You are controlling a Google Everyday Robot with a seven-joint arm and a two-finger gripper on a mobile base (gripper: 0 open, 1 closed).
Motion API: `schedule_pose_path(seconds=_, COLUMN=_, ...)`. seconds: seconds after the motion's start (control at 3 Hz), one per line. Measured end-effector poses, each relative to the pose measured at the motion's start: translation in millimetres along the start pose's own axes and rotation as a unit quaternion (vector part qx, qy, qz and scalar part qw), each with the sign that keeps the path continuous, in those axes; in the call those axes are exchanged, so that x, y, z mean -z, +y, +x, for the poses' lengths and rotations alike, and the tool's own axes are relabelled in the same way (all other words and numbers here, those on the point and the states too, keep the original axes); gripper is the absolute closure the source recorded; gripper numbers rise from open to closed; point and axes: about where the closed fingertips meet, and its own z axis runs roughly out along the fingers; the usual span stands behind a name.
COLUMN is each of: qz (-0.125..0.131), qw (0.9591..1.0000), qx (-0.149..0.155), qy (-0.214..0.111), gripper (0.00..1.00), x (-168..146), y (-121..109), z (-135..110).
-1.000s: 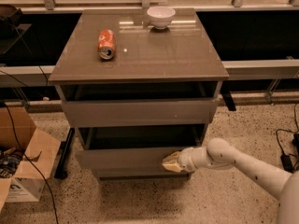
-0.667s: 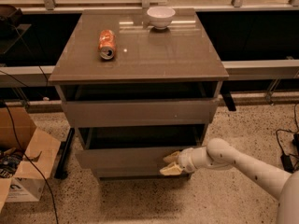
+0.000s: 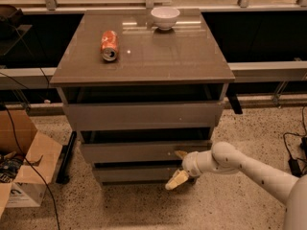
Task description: Close middle drawer
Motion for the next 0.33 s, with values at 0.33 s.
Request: schedule_pose_path(seconds=0.33, qz=0.0, qw=1.0, qx=0.0, qy=0.0, gripper=0.0, x=0.0, y=0.0, z=0.0)
